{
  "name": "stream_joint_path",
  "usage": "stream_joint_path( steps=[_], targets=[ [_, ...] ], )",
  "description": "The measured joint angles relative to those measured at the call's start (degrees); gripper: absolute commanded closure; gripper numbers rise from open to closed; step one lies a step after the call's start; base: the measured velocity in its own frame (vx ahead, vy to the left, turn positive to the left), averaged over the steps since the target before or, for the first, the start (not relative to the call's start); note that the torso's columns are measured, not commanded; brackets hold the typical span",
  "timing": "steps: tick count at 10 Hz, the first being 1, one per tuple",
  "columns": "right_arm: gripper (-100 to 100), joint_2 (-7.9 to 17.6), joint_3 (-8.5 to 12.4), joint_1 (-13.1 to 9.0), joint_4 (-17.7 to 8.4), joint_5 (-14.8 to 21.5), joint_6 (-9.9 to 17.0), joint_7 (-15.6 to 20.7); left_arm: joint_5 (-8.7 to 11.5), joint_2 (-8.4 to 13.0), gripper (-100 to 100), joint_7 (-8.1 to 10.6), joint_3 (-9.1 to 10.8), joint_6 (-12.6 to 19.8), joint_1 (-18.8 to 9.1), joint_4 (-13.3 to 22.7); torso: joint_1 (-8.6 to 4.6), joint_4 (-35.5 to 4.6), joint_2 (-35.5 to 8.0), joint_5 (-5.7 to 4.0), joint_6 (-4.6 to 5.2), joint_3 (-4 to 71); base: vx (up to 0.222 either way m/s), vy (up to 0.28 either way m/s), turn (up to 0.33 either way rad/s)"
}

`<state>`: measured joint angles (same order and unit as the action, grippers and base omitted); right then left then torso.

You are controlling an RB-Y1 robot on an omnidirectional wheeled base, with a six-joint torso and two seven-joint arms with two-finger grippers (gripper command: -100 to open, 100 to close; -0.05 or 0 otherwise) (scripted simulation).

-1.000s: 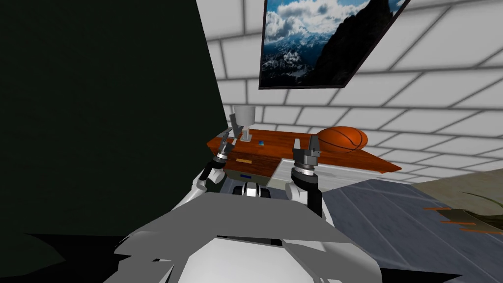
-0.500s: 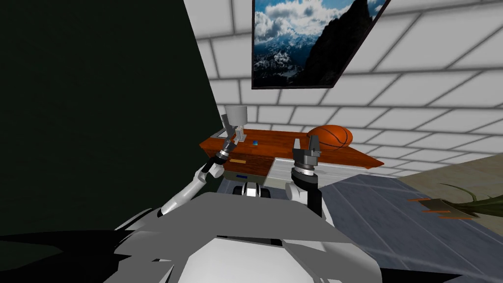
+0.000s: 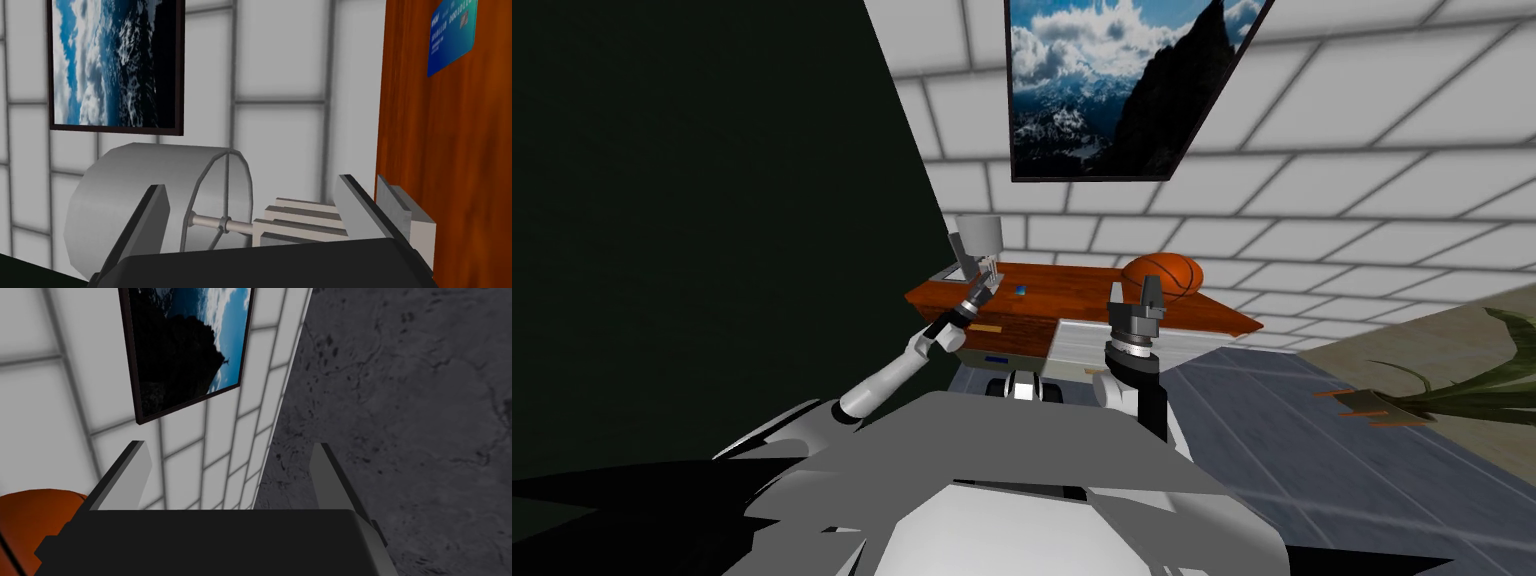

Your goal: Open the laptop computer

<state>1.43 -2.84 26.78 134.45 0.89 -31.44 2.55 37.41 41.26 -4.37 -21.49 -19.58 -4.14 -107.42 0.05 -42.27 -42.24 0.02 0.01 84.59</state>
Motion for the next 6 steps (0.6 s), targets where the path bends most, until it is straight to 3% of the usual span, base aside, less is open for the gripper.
stream_joint_path(
  steps=[5,6],
  targets=[
    [0,0.00,0.00,0.00,0.00,0.00,0.00,0.00,4.91,6.34,-100,-1.20,-1.49,3.26,-4.94,4.97,-0.03,-0.01,-0.04,-0.02,-0.02,-0.02,0.001,-0.087,-0.032],
    [0,0.00,0.00,0.00,0.00,0.00,0.00,0.00,5.98,7.66,-100,-1.30,-2.36,3.66,-6.89,7.33,-0.12,-0.01,-0.02,-0.04,0.00,-0.01,0.009,-0.083,-0.019]
  ],
)
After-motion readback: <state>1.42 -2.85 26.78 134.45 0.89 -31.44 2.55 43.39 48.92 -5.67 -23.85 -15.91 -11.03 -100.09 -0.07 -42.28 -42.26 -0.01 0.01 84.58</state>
